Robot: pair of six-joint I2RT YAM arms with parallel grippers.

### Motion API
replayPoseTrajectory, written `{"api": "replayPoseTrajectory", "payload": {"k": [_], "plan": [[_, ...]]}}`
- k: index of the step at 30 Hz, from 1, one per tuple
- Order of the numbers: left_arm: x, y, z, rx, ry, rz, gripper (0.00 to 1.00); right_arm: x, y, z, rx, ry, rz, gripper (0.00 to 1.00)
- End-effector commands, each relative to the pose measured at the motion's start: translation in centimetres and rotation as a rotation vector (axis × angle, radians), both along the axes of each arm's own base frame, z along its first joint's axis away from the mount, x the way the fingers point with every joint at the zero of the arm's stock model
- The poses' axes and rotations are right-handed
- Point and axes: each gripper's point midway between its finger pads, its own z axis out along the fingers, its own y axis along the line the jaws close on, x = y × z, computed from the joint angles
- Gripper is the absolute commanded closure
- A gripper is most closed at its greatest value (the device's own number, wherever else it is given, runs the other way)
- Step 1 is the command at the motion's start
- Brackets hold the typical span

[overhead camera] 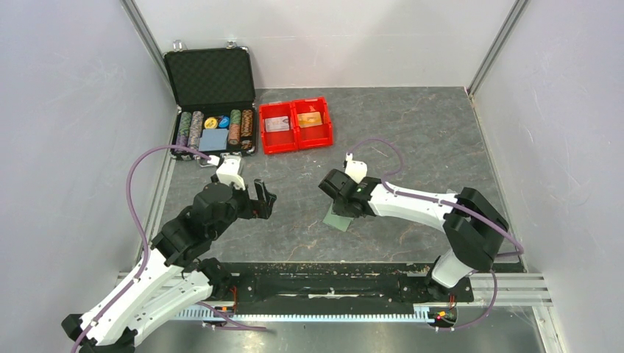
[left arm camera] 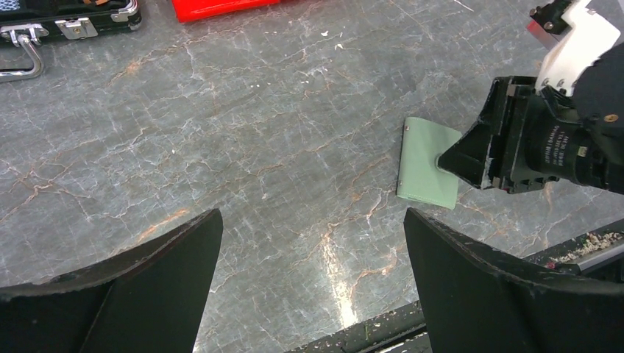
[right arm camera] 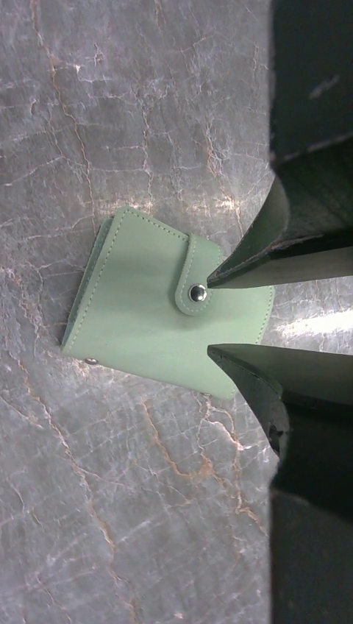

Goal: Take the credit cards out of the card holder
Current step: Open the card holder at the center of the board.

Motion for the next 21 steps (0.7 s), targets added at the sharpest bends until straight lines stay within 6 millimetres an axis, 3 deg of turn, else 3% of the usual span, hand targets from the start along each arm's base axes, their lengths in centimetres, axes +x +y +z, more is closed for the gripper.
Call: {"api": "replayPoseTrajectory", "payload": {"k": [1, 5, 14, 21], "plan": [[0.2, 0.4, 0.8, 0.023, -0.049, -0.01, 0.0, 0.8, -0.6, -0.1, -0.038, -0.01, -0.113, 0.64], [0.2, 0.6, 1.0, 0.02, -0.058, -0.002, 0.0, 1.3, -0.2, -0.6, -0.049, -0.013, -0.106, 0.64], [0.2, 0.4, 1.0, 0.02, -0.054, -0.007, 0.0, 0.2, -1.5, -3.3, -0.118, 0.036, -0.091, 0.65], [0.3, 0.6, 0.9, 0.024, -0.052, 0.001, 0.0, 0.1, -1.9, -3.5, -0.133, 0.022, -0.044, 0.83]]}}
